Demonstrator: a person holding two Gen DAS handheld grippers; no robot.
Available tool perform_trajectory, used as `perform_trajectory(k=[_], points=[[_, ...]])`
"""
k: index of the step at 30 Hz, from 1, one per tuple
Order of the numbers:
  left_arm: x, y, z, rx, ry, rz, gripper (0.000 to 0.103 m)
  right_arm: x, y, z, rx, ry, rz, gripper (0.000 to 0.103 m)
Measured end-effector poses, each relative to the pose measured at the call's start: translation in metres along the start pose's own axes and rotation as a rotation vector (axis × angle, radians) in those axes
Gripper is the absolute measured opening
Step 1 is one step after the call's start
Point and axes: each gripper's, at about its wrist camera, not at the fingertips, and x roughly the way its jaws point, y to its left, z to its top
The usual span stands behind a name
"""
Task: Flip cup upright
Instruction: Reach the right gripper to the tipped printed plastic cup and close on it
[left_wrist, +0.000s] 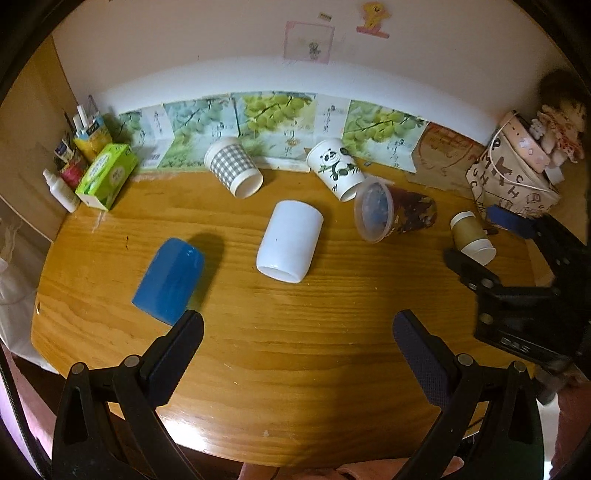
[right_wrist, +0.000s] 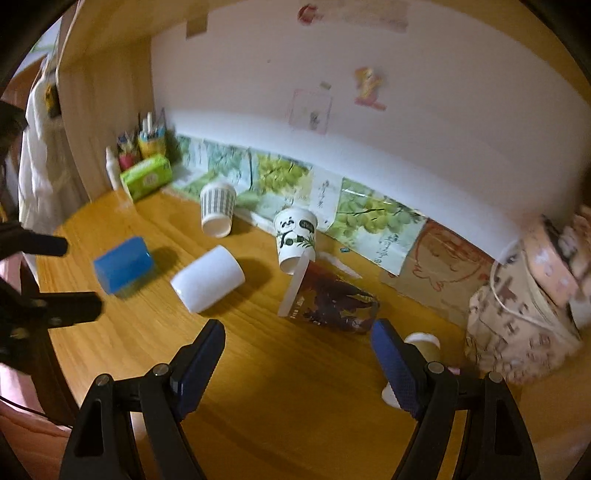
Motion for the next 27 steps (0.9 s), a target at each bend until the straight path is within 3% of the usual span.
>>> perform_trajectory(k=[6,14,27], points=[[0.013,-0.007,0.001,-0.031,0.029,-0.015,0.102,0.032,0.008,0.004,-0.139,0.011,0.018,0.082],[0.039,-0.017,0.015,-0.081,0.046,-0.12,0.102,0.063,0.005,0.007,-0.294,0.021,0.0,0.082],[0.056,-0.019,0.02,-0.131,0.045,-0.195,0.102,0.11,-0.022,0.011,-0.373,0.059,-0.004,0.082]])
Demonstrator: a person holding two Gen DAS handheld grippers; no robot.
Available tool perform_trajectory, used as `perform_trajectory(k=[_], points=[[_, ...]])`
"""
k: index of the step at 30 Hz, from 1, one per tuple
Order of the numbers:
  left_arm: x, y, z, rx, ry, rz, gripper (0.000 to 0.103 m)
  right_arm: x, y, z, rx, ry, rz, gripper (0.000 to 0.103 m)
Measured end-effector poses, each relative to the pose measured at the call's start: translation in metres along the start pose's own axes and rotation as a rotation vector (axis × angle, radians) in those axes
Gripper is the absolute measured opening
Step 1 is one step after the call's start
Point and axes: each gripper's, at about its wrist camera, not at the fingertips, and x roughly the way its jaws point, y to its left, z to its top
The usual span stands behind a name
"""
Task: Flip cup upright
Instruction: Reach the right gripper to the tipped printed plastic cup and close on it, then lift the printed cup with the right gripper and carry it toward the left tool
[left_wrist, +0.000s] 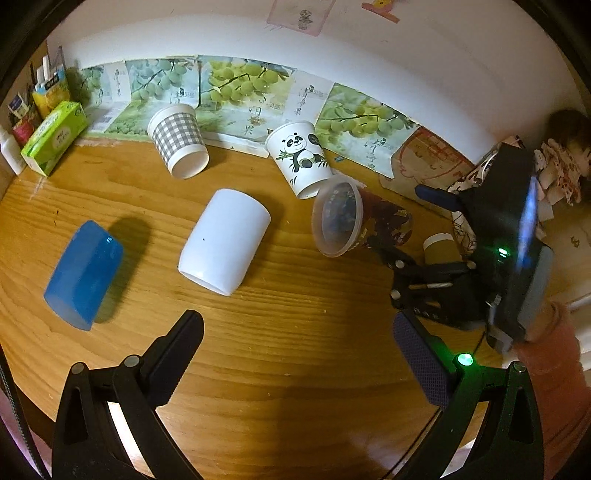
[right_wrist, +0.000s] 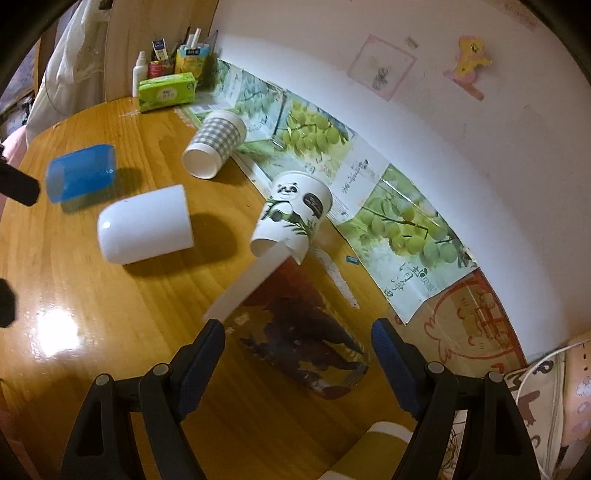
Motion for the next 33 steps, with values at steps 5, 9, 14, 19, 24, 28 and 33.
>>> perform_trajectory(k=[5,9,14,19,24,28,33], points=[[-0.004,0.003,-0.004,-0.022,0.002,-0.003,0.102,0.018,-0.004,-0.001,-0.015,0.017,0.003,0.082],[-0.01,0.01,-0.006,-0.053,-0.002,-0.016,0.102,0.027,-0.002,0.0,-0.024,0.032,0.014,0.082],[-0.019,0.016,-0.009,-0.068,-0.009,-0.019,0.102,0.04,0.003,0.003,-0.04,0.062,0.031,0.082],[-0.025,0.017,-0.012,-0.062,-0.016,-0.006,0.102,0.047,0.005,0.007,-0.041,0.07,0.01,0.082],[-0.029,0.019,-0.017,-0.067,-0.011,-0.015,0.102,0.054,0.004,0.013,-0.023,0.085,0.032,0.082],[-0.034,0.021,-0.02,-0.071,-0.014,-0.011,0.102,0.062,0.004,0.015,-0.005,0.1,0.035,0.082],[-0.041,0.025,-0.023,-0.081,-0.023,-0.012,0.102,0.071,0.006,0.013,0.029,0.114,0.069,0.078]])
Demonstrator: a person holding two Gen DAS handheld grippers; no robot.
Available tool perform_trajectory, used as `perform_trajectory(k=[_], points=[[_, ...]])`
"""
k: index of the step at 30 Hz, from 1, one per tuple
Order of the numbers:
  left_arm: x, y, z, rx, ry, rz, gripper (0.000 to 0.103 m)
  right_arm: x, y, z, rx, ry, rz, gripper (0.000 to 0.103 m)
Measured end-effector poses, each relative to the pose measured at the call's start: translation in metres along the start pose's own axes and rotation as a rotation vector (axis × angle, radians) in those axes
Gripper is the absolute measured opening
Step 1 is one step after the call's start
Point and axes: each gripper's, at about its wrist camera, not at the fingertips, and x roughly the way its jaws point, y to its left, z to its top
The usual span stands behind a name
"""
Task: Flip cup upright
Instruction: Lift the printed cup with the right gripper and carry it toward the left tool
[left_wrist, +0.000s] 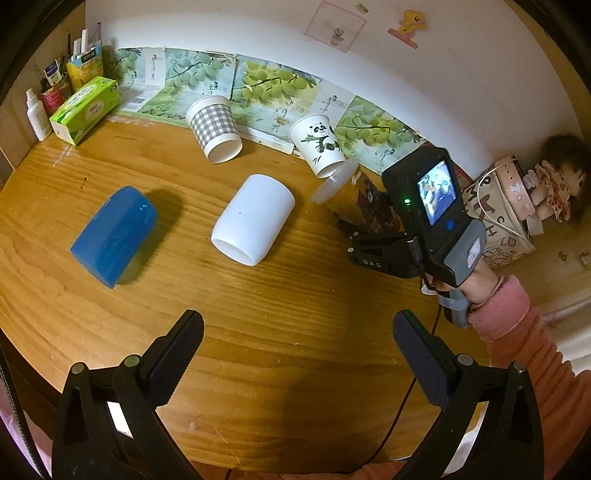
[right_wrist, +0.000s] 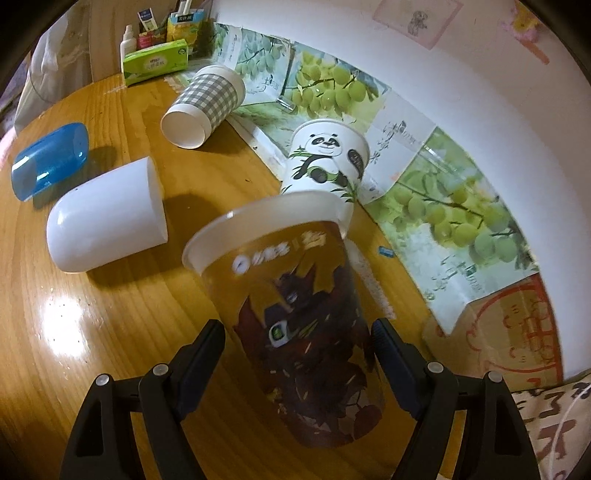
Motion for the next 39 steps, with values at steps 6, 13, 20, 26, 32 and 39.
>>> perform_trajectory(k=[6,13,20,26,32,39], points=[[-0.007,0.007,-0.001,-0.021,-0.01,-0.007,0.102,0.003,0.001,-0.003,0.042,0.005,0.008,0.068],[-0.017,0.016,-0.003,-0.022,-0.031,-0.015,0.102,-0.005,-0.001,-0.01,0.18,0.04,0.036,0.067],[-0.028,0.026,-0.01,0.012,-0.042,-0.036,0.102,-0.026,0.013,-0.029,0.348,0.067,0.072,0.067],[-0.046,0.039,-0.017,0.072,-0.047,-0.054,0.102,-0.05,0.037,-0.048,0.502,0.101,0.119,0.067],[-0.058,0.055,-0.023,0.131,-0.034,-0.074,0.102,-0.07,0.057,-0.068,0.696,0.166,0.147,0.067],[-0.068,0.073,-0.027,0.216,-0.008,-0.099,0.102,-0.09,0.096,-0.094,0.865,0.235,0.169,0.067]])
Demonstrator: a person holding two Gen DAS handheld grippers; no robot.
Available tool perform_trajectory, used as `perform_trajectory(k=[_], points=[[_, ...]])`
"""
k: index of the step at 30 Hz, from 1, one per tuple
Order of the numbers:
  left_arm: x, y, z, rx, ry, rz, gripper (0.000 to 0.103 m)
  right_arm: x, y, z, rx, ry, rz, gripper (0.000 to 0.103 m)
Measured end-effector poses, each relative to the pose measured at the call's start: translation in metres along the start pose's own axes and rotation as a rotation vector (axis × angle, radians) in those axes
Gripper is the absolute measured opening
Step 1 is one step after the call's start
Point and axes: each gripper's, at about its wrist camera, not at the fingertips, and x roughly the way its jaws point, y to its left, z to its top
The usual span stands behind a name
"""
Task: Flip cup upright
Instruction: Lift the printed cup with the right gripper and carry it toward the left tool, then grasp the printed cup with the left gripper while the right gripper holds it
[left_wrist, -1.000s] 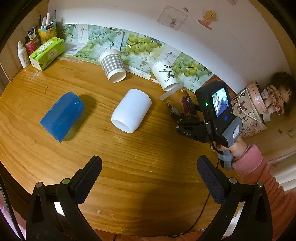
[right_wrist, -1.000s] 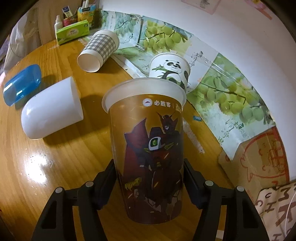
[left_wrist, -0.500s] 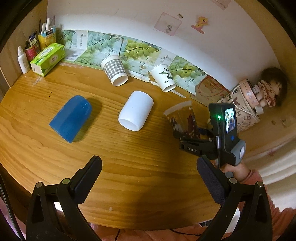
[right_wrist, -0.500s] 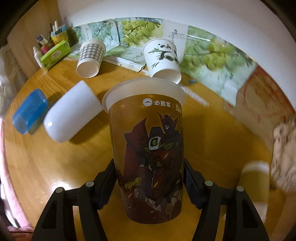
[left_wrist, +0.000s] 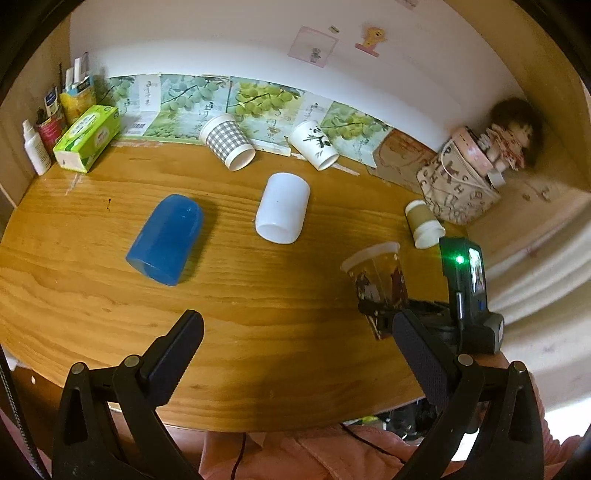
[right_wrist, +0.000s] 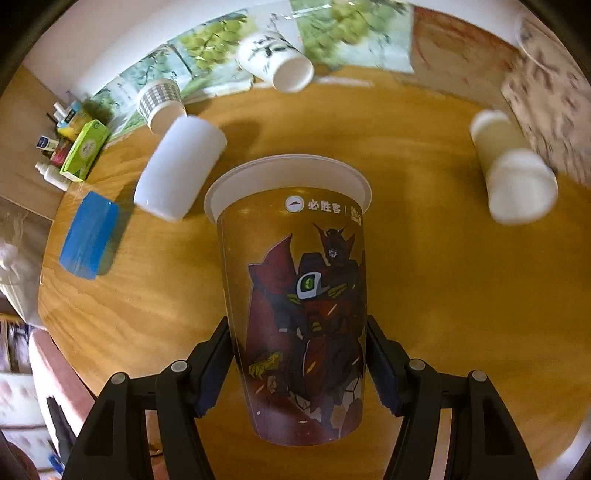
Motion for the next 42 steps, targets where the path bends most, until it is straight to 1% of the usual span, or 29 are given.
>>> perform_trajectory(k=[7,10,13,20,24,29,36,42], points=[[-0.006,0.01,-0.011,0.109,0.045,-0.03,0.102,0.006,0.021,-0.045,0.098,0.038,0.028,0.067],[-0.005,0.013,-0.016,0.139,0.064,-0.042,0.102,0.01,0.03,-0.061,0.146,0.06,0.052,0.068],[-0.001,0.015,-0.02,0.154,0.093,-0.059,0.102,0.01,0.041,-0.072,0.16,0.063,0.069,0.068],[0.004,0.013,-0.03,0.203,0.139,-0.078,0.102,0.01,0.048,-0.088,0.208,0.077,0.115,0.068],[0.009,0.013,-0.033,0.219,0.163,-0.058,0.102,0.01,0.045,-0.093,0.243,0.082,0.148,0.068],[0.018,0.009,-0.034,0.228,0.194,-0.057,0.102,0.01,0.039,-0.1,0.3,0.097,0.207,0.068],[0.032,-0.007,-0.035,0.253,0.234,-0.05,0.102,0.014,0.035,-0.109,0.32,0.145,0.259,0.069],[0.046,-0.018,-0.036,0.263,0.275,-0.046,0.102,0.012,0.03,-0.114,0.3,0.172,0.298,0.076]])
